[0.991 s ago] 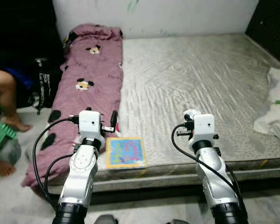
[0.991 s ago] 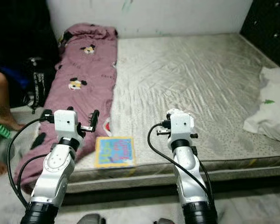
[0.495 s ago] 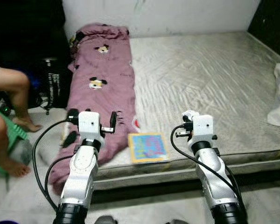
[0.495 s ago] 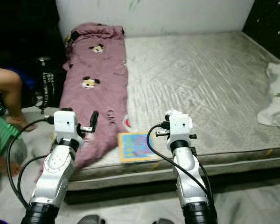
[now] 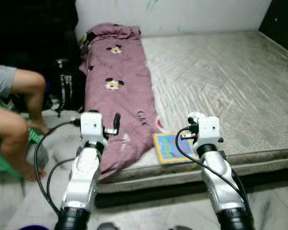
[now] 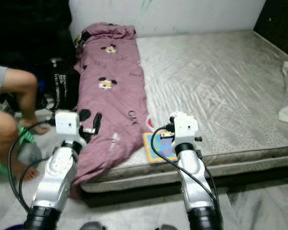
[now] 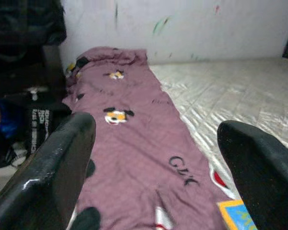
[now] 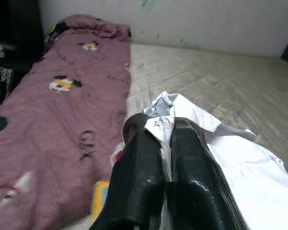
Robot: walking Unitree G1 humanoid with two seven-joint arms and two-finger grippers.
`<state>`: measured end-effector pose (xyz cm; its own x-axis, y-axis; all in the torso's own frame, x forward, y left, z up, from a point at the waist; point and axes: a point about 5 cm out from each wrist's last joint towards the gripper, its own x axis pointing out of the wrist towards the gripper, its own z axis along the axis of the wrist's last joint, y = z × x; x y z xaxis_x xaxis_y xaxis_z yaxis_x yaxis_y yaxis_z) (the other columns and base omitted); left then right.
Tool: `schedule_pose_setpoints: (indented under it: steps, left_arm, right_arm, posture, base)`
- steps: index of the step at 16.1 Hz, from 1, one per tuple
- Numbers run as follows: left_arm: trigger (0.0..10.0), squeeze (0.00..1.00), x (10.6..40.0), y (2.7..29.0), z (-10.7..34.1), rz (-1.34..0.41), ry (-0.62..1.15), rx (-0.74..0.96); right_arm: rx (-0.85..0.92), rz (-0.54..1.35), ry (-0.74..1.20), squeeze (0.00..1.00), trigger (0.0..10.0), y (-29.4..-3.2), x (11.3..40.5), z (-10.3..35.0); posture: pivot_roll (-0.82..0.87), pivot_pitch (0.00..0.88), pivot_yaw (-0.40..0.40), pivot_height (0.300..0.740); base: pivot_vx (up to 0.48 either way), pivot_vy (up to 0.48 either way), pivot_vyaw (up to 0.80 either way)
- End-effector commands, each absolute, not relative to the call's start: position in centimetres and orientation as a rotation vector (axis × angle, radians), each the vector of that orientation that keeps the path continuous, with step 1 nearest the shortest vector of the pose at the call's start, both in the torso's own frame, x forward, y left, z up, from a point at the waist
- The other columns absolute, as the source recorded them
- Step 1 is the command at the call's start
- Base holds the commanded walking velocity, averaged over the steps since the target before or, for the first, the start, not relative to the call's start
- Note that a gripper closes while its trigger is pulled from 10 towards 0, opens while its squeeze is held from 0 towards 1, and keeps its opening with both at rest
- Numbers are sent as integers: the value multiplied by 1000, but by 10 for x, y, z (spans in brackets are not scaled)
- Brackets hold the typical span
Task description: Clean up the room
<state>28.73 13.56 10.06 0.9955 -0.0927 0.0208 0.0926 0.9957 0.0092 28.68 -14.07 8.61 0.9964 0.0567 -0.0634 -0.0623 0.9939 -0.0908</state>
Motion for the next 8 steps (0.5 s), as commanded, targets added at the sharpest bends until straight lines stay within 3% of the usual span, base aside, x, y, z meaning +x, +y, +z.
schedule_pose_setpoints:
  steps: [1,6,8]
  left_arm:
    - [10000,0,287,140,103,-84,-36,18]
    - [10000,0,289,140,106,-71,-57,18]
    - [10000,0,289,142,106,-67,-57,16]
  right_arm:
    - [-82,78,41,0,10000,-136,290,92]
    - [-78,79,33,0,10000,-136,290,93]
    - [-98,96,29,0,10000,-134,290,94]
  posture:
    - [25,0,20,740]
    - [22,0,20,740]
    - [22,0,20,740]
  base:
    - [0,0,0]
    - [0,0,0]
    - [0,0,800]
